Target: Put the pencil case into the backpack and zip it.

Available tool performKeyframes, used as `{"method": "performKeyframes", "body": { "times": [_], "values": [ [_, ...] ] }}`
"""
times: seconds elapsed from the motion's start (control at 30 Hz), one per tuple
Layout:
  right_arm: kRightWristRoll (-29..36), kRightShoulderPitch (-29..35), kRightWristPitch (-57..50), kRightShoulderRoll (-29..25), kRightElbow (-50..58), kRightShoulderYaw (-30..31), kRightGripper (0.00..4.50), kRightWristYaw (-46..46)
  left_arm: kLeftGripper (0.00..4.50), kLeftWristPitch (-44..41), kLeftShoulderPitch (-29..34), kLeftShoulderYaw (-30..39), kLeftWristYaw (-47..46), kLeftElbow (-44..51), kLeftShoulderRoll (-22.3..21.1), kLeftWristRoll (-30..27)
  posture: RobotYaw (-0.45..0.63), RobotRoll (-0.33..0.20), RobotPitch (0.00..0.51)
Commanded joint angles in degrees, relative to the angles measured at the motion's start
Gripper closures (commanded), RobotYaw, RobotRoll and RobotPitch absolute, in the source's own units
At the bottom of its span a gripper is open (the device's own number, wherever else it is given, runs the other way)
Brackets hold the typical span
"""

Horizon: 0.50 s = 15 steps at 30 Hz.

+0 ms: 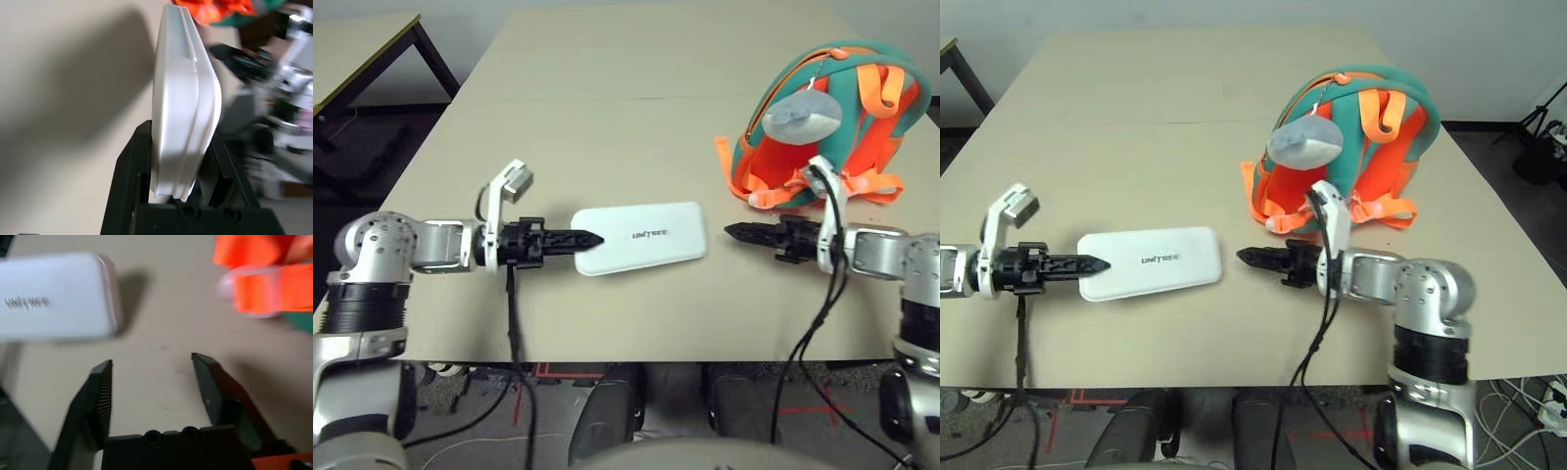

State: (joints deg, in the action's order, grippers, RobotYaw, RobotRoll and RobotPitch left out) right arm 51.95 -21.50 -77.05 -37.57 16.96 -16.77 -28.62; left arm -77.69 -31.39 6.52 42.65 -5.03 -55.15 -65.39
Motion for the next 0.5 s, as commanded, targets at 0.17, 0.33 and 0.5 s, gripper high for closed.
{"method": "performKeyframes", "body": {
  "times": [0.17, 0.33, 0.5],
  "values": [
    [-1.5, 4.2, 10.0, 0.9, 7.4, -8.1, 0.0, 3.5, 3.12, 11.5, -5.5, -3.1, 11.5, -0.6, -2.3, 11.8, -0.04, 0.0, 0.142],
    [-0.8, 5.0, 12.5, 2.3, 13.0, -11.1, 0.0, 8.5, 3.12, 13.2, -8.1, -3.8, 15.4, -2.2, -1.4, 15.3, -0.05, 0.0, 0.147],
    [0.2, 8.8, 11.3, 0.2, 20.0, -11.6, 0.0, 10.9, 3.12, 14.4, -9.0, -5.0, 18.6, -4.6, -1.4, 19.0, -0.08, 0.0, 0.162]
  ]
}}
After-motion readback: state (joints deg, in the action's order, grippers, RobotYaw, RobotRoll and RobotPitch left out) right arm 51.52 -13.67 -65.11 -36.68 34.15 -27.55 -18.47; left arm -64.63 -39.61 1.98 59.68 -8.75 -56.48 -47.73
